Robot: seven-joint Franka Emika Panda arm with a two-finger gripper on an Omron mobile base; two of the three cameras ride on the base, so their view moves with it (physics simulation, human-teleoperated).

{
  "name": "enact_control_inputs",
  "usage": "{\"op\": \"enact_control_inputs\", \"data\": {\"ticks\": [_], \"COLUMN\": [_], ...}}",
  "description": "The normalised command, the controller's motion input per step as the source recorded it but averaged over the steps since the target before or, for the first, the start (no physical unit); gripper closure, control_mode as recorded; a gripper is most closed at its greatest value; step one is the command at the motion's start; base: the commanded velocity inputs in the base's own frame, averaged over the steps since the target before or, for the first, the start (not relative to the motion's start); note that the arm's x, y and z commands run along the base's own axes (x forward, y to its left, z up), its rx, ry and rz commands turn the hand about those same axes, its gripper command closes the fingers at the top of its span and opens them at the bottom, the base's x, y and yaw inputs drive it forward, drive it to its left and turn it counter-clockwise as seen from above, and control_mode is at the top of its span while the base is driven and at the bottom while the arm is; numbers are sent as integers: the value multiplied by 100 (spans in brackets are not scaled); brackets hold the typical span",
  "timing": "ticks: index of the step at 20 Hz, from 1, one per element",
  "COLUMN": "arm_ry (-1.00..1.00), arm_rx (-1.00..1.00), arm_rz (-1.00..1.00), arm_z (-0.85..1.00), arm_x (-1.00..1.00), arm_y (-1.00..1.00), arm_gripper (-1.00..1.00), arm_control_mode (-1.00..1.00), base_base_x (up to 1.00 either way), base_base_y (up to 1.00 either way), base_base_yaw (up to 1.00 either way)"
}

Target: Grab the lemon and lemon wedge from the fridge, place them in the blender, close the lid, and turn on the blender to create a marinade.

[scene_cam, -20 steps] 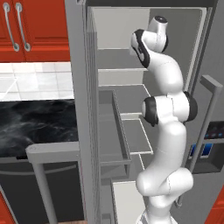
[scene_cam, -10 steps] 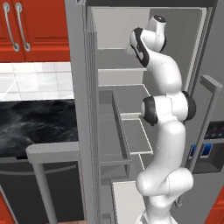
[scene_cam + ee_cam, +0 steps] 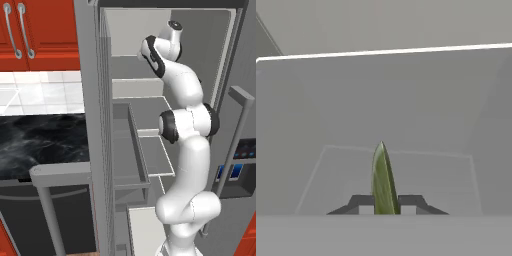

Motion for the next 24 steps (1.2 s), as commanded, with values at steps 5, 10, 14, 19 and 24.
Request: {"op": "enact_control_inputs", "data": {"ticks": [5,10,14,19,24], "arm_ry": [-12,-16,-14,-3,0], "arm_rx": [0,0,0,0,3], "arm_rz": [-1,-4,-4,-4,-4], "arm_z": [23,10,-3,-29,-3], "arm_x": [-26,-43,-44,-41,-85], "arm_y": [1,1,7,16,4], "arm_gripper": [100,100,100,100,100], "arm_control_mode": [-100,-100,-100,-100,-100], "base_base_x": [0,0,0,0,0], "base_base_y": [0,0,0,0,0], "base_base_yaw": [0,0,0,0,0]}}
